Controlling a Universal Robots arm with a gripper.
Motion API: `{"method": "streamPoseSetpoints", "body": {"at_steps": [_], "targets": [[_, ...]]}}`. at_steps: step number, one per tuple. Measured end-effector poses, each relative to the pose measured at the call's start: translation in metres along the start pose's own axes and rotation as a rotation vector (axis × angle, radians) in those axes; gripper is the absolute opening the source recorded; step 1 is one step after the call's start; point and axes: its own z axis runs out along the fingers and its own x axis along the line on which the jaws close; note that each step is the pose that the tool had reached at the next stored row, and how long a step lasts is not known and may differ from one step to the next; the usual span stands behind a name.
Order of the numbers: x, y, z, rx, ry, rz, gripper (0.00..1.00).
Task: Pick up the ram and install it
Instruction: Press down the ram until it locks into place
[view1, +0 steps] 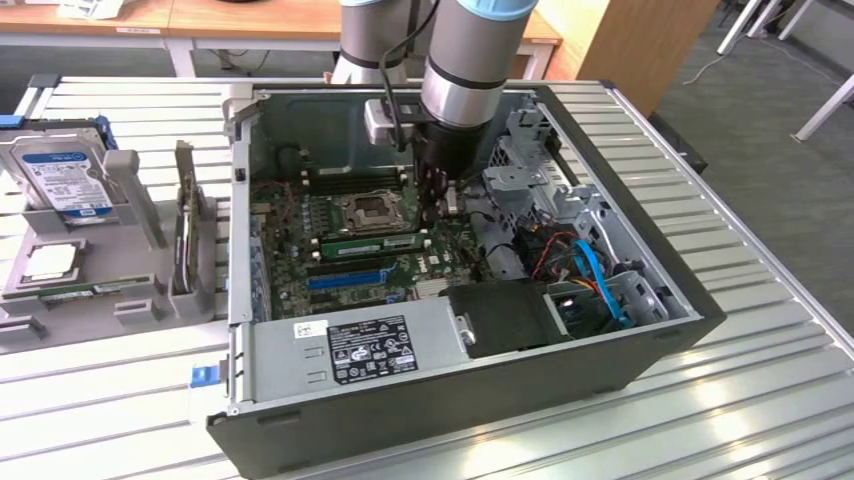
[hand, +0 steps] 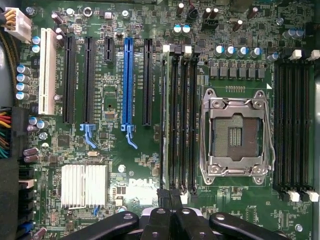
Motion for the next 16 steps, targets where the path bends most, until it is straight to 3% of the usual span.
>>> {"method": "streamPoseSetpoints", "body": {"at_steps": [16], "targets": [[0.0004, -0.0003, 0.009, 0.0, 0.0002, 0.0, 0.1]]}}
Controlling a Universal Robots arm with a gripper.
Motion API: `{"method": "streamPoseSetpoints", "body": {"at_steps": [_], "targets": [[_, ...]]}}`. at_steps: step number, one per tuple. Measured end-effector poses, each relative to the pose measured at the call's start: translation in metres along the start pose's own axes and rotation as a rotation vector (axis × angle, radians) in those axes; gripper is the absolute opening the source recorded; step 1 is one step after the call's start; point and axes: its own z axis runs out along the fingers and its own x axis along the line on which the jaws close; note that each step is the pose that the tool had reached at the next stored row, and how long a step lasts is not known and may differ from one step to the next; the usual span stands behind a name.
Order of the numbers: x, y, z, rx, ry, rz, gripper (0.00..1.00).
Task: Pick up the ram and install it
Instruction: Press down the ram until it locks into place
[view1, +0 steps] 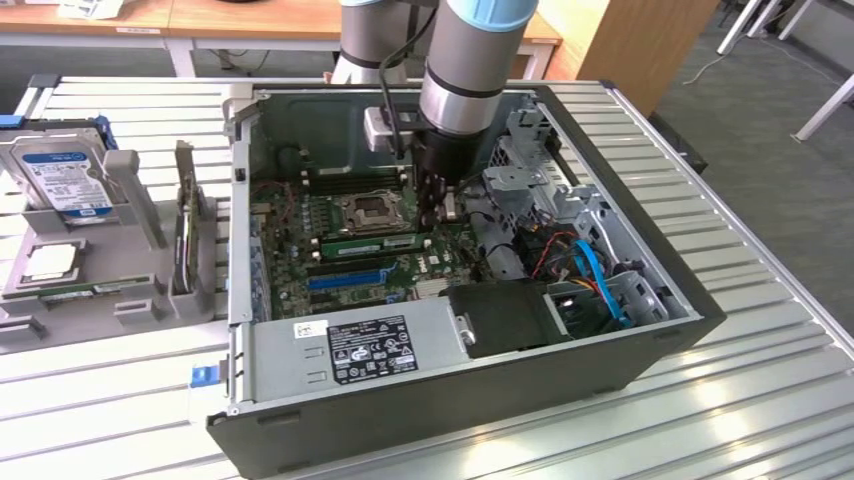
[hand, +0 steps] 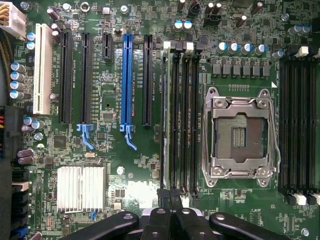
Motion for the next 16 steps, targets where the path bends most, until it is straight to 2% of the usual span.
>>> {"method": "streamPoseSetpoints", "body": {"at_steps": [16], "targets": [[0.0, -0.0001, 0.0025, 0.0, -0.0003, 0.0, 0.1]]}}
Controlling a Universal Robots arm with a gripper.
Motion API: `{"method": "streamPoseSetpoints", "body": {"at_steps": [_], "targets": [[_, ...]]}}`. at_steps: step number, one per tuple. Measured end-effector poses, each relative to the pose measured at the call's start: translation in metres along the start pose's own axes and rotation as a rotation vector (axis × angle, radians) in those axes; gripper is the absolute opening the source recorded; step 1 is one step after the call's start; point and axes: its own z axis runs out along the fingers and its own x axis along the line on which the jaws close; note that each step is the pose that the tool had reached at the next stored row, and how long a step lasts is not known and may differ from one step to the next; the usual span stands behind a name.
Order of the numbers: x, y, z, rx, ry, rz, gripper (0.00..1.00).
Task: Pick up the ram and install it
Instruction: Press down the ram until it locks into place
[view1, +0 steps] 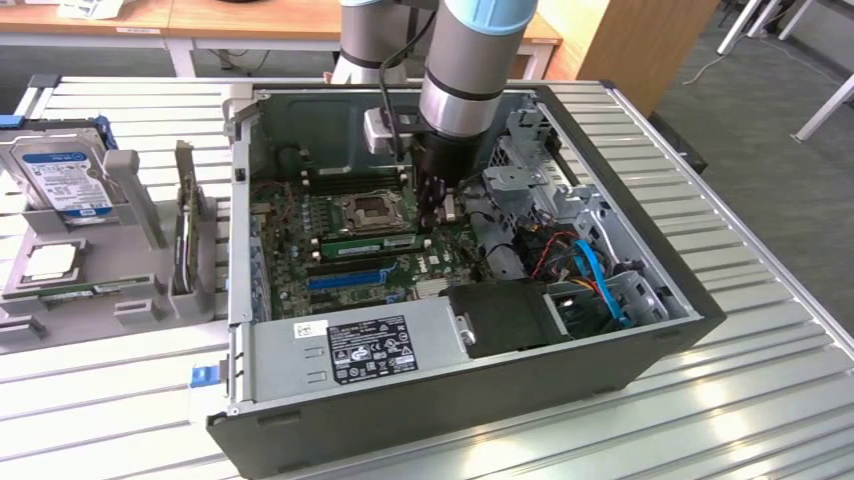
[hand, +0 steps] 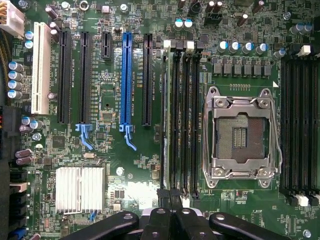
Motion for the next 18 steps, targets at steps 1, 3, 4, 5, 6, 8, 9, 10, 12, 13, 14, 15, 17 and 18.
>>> {"method": "streamPoseSetpoints", "body": {"at_steps": [1, 3, 4, 5, 6, 8, 9, 10, 12, 13, 14, 15, 17, 18], "targets": [[0.0, 0.0, 0.0, 0.0, 0.0, 0.0, 0.1], [0.0, 0.0, 0.0006, 0.0001, -0.0004, 0.0, 0.1], [0.0, 0.0, 0.0009, 0.0001, -0.0003, 0.0, 0.1], [0.0, 0.0, 0.0013, 0.0, -0.0001, 0.0, 0.1], [0.0, 0.0, 0.0016, 0.0, -0.0001, 0.0, 0.1], [0.0001, 0.0, 0.0019, 0.0, 0.0002, 0.0, 0.1], [0.0001, 0.0, 0.0019, 0.0, 0.0001, 0.0, 0.1], [0.0001, 0.0, 0.0019, -0.0001, 0.0001, 0.0, 0.1], [0.0001, -0.0001, 0.0021, 0.0, 0.0, 0.0, 0.1], [0.0001, -0.0001, 0.0025, 0.0001, -0.0003, 0.0, 0.1], [0.0001, -0.0001, 0.0027, 0.0001, -0.0001, 0.0, 0.1], [0.0001, -0.0001, 0.0028, 0.0, 0.0, 0.0, 0.1], [0.0001, -0.0001, 0.0031, 0.0, 0.0001, 0.0, 0.1], [0.0001, -0.0001, 0.0032, 0.0, 0.0, 0.0, 0.1]]}}
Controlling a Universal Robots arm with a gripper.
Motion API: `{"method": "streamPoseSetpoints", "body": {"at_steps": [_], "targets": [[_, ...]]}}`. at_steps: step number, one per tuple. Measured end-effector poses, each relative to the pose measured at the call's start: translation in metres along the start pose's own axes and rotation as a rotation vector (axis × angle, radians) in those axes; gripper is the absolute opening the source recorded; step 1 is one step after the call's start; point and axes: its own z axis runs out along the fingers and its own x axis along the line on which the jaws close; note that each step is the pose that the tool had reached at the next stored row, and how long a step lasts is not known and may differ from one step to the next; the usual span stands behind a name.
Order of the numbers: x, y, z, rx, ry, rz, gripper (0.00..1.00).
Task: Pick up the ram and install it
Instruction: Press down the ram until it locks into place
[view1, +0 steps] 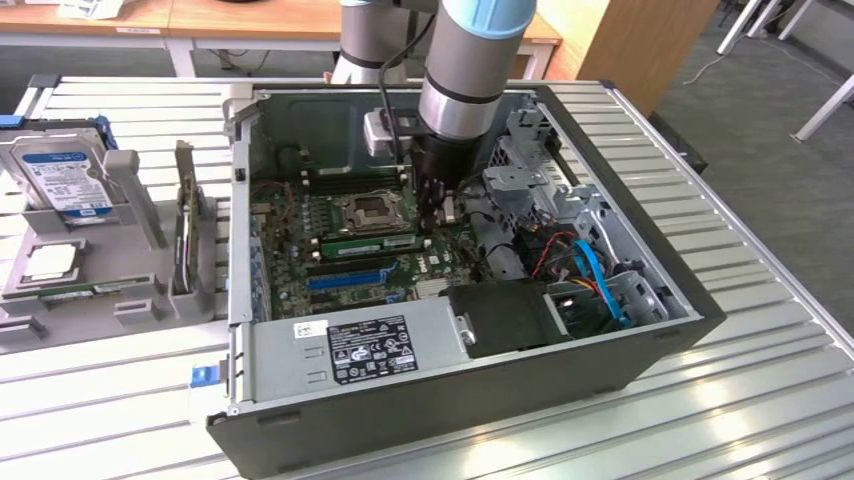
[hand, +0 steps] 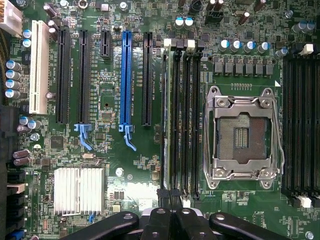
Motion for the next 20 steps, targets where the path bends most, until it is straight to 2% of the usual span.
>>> {"method": "streamPoseSetpoints", "body": {"at_steps": [20], "targets": [[0.0002, -0.0001, 0.0031, 0.0, 0.0001, 0.0, 0.1]]}}
